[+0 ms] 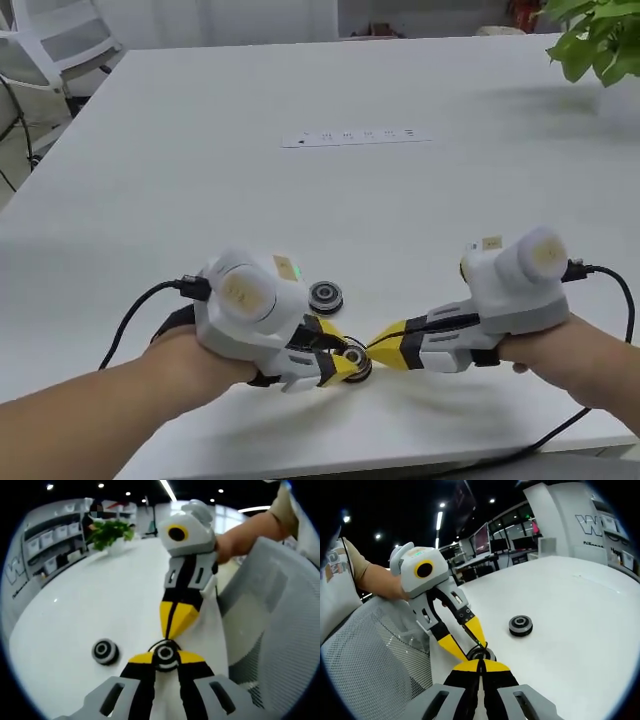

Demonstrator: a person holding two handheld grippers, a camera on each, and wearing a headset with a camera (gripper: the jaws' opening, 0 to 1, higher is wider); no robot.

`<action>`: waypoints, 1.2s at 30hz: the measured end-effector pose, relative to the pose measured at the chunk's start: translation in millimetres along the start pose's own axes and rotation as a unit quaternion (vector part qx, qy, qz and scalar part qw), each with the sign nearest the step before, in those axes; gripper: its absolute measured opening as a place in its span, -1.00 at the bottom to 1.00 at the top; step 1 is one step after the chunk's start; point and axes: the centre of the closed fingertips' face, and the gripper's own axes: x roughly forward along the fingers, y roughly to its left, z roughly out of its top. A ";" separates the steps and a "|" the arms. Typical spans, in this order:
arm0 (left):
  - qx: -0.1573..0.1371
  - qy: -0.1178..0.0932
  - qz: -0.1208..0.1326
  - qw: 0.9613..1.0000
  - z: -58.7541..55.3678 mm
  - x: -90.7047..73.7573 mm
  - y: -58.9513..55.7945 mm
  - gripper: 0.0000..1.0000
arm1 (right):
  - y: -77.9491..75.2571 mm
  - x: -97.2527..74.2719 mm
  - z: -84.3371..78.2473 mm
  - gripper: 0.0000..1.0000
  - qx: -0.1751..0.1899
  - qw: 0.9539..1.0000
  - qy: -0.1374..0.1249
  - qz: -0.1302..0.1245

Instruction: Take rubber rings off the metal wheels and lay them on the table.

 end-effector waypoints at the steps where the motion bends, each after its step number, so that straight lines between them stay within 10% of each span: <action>1: 0.000 -0.003 0.001 1.000 1.6 -2.0 0.3 -0.59 | -0.2 -0.5 0.9 -1.00 -0.002 1.000 0.000 -0.001; 14: -0.013 -0.038 0.004 0.999 20.6 -31.8 1.6 -0.26 | 6.9 -5.6 14.8 -1.00 -0.008 1.000 -0.008 0.009; 36: -0.024 -0.087 0.021 0.996 21.8 -92.2 3.2 0.21 | 20.6 0.1 48.2 -1.00 -0.021 0.999 -0.018 0.019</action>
